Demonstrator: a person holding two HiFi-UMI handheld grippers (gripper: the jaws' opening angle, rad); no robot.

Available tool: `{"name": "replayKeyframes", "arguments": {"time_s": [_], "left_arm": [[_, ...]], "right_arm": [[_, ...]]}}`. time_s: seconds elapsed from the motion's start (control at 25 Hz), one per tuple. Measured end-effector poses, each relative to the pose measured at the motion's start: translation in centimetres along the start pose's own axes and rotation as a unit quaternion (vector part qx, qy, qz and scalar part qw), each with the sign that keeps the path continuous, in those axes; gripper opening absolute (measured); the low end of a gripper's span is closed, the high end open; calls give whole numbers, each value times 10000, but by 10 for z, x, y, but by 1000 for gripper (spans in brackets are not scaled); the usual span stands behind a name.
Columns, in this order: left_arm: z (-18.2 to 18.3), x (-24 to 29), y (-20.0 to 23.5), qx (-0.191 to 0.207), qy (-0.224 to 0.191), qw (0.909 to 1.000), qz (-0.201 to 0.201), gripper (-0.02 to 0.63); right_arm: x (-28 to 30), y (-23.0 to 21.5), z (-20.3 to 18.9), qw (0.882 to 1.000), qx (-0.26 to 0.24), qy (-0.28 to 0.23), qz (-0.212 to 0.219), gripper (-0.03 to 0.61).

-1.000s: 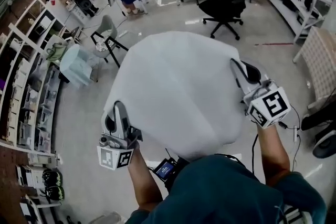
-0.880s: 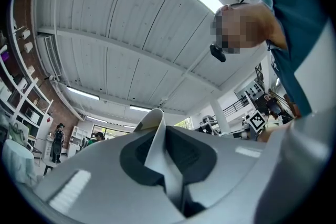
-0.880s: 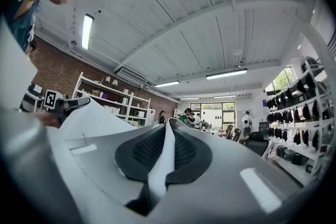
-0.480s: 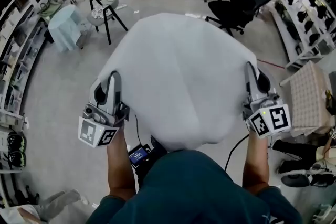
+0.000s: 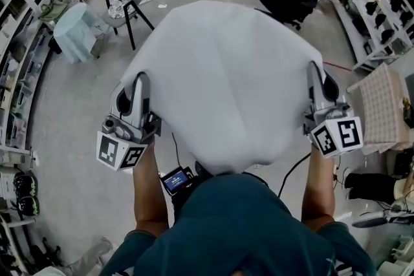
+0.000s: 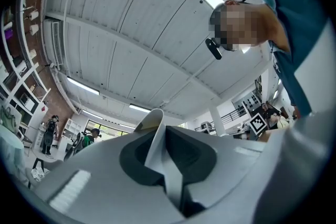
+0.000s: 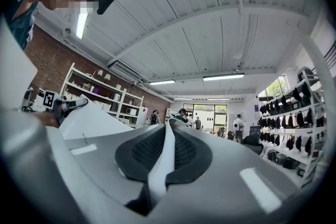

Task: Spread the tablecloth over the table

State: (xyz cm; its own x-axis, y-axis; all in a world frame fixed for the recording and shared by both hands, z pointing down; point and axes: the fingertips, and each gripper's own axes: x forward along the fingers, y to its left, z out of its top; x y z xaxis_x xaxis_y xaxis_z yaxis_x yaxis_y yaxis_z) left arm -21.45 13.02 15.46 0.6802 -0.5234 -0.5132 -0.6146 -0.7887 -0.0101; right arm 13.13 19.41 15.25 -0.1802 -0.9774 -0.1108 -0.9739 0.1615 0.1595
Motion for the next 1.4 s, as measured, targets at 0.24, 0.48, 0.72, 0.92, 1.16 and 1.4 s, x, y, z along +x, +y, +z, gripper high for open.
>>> {"name": "replayKeyframes", "arguments": {"time_s": [0.24,0.48,0.72,0.92,1.16,1.4], "left_arm": [[-9,9,21,-108,37,9999,-62,3],[-29,17,28,-138,123,9998,40,3],[-47,40,33,-19,281,9993,237,5],[-58,60,42,85,313,9984,468,5],[-73,93,33,301,356,9962,741,5],[-85,109,32,521,414,9928,1001,5]], "right_arm": [[17,6,-3,10000,1,37,-66,14],[32,-8,-19,10000,37,85,-22,14],[59,-38,-30,9998,147,63,139,14],[89,-60,-38,9991,229,24,361,14],[119,-102,-47,9971,332,-105,675,14],[148,-125,-59,9942,420,-215,965,14]]}}
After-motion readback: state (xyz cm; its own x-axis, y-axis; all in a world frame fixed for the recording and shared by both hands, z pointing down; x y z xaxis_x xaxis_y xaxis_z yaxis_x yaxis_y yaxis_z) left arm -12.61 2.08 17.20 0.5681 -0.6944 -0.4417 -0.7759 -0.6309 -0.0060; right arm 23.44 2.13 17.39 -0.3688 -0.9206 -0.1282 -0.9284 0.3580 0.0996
